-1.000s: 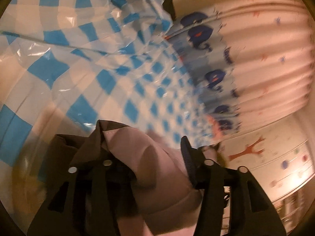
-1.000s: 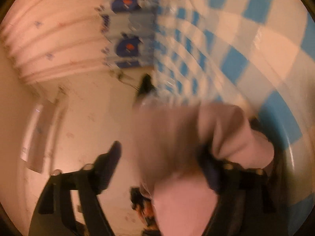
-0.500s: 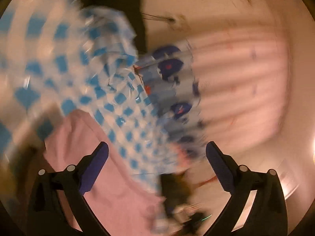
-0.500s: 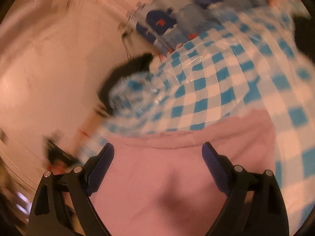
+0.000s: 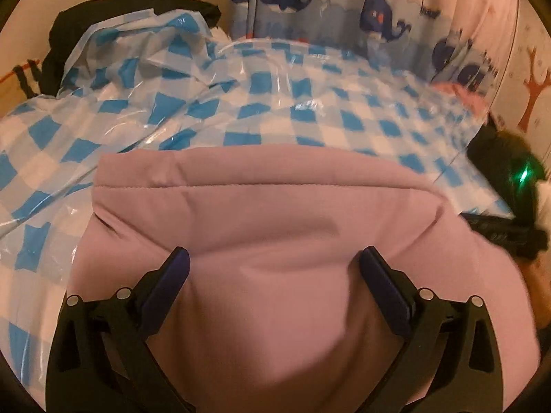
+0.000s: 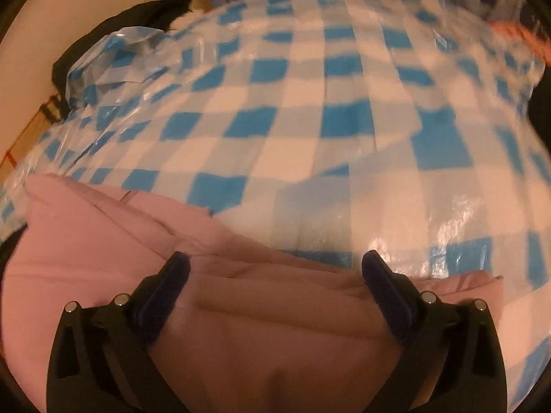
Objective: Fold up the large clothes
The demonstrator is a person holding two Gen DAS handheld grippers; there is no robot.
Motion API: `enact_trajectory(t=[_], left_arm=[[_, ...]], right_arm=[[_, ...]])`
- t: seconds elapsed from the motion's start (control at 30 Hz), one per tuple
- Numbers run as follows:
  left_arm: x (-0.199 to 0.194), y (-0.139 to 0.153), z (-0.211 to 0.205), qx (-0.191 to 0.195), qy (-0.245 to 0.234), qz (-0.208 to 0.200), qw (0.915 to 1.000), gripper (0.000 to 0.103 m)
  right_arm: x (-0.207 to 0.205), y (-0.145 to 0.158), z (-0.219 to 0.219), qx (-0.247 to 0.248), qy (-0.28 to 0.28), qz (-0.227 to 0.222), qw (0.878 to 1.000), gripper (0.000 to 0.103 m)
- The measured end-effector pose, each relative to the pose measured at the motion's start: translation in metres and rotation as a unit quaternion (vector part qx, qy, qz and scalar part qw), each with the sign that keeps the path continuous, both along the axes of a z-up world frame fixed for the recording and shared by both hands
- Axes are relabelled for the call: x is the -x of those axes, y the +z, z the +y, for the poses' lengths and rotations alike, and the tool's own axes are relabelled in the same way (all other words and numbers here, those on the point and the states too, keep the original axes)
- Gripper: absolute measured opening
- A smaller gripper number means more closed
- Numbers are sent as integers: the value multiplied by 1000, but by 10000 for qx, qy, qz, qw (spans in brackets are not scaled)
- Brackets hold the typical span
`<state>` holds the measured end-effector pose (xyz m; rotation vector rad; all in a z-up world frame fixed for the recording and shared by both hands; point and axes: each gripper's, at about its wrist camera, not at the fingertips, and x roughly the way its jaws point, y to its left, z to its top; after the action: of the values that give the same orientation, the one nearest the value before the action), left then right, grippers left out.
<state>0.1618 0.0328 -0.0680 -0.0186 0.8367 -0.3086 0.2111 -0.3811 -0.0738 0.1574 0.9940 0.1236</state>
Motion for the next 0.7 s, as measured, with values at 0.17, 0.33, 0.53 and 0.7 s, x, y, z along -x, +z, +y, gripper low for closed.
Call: enact_trajectory(t=[0.17, 0.33, 0.53, 0.7], left_arm=[[7, 14, -2, -394, 40, 149, 9991, 95], [35, 62, -11, -215, -45, -663, 9976, 95], [10, 9, -40, -508, -120, -202, 9984, 95], [13, -5, -49, -831, -157, -49, 9964, 95]], right_arm=[[23, 35, 11, 328, 13, -46, 9995, 96], [55, 90, 63, 113, 1084, -708, 9915, 96], [24, 10, 122, 870, 1495, -36, 9849, 98], [24, 13, 120, 876, 1558, 158, 9838, 98]])
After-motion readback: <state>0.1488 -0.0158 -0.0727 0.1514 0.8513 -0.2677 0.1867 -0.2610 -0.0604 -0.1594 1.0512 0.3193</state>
